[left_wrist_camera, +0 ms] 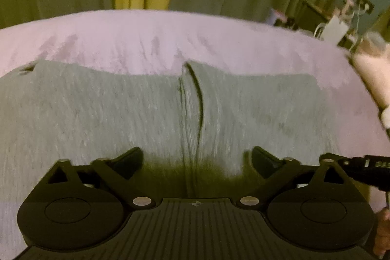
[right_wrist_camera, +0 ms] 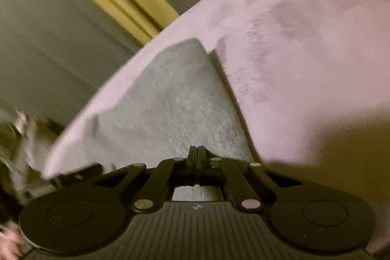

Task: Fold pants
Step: 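Grasp the folded pants corner with the right tool and pull it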

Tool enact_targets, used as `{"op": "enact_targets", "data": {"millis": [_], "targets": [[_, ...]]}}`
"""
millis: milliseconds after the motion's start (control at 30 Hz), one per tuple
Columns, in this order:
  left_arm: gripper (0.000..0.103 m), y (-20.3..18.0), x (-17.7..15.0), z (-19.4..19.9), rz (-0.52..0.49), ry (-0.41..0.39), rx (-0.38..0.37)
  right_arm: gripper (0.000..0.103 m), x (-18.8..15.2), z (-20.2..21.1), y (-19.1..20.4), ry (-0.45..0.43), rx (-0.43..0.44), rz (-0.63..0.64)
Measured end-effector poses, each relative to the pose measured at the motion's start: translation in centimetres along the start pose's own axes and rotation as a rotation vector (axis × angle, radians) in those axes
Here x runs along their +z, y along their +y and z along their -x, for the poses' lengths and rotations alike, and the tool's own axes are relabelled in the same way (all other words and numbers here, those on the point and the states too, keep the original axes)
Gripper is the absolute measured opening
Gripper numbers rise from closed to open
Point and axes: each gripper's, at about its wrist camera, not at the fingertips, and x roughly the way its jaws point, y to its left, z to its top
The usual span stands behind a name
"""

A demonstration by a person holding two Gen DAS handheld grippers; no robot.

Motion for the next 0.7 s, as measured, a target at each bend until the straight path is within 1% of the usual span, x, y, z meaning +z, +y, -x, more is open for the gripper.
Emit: {"op": "enact_targets", "data": {"millis": [33,67,100,167,233,267,333,367,400,433,467,567,700], "targets": [[0.092,0.2,0.2,0.1,0.009,-0.009,-0.021,0.003,0.2,0.8,-0.4,-0.03,0.047,-0.023],[0.092,0.2,0.3,-0.1,0.014,-0.003,-0.033,0.003,0.4,1.5,-0.6,-0.062,0.07,-0.026],[0.092,0.2,0.5,-0.6,0.013,0.021,-0.033,0.003,0.5,1.9,-0.8,-0.077,0.061,-0.019],[0.09,0.1,0.6,-1.6,0.008,0.054,-0.022,0.003,0.6,1.6,-1.5,-0.054,0.048,-0.048],[0.09,0.1,0.5,-2.0,0.002,0.047,-0.028,0.003,0.5,0.7,-2.0,-0.008,0.052,-0.103],[0.09,0.1,0.5,-2.1,0.001,0.047,-0.033,0.003,0.4,0.4,-2.2,-0.006,0.061,-0.119],[0.09,0.1,0.5,-2.2,0.007,0.052,-0.039,0.003,0.5,0.4,-1.7,-0.01,0.057,-0.098],[0.09,0.1,0.5,-2.1,0.006,0.051,-0.057,0.003,0.5,0.4,-1.4,-0.015,0.057,-0.085],[0.087,0.2,0.5,-2.1,0.012,0.062,-0.083,0.003,0.6,0.2,-1.5,-0.015,0.056,-0.081],[0.085,0.5,0.4,-2.2,0.02,0.076,-0.114,0.003,-0.2,0.7,-1.7,-0.015,0.057,-0.083],[0.082,0.6,0.3,-2.2,0.03,0.081,-0.126,0.003,-0.2,0.7,-1.8,-0.014,0.061,-0.094],[0.08,1.3,0.1,-2.5,0.058,0.083,-0.147,0.003,-0.3,0.9,-1.9,-0.013,0.067,-0.109],[0.079,2.2,0.2,-3.4,0.065,0.111,-0.189,0.003,-0.3,1.1,-1.8,-0.016,0.061,-0.098]]}}
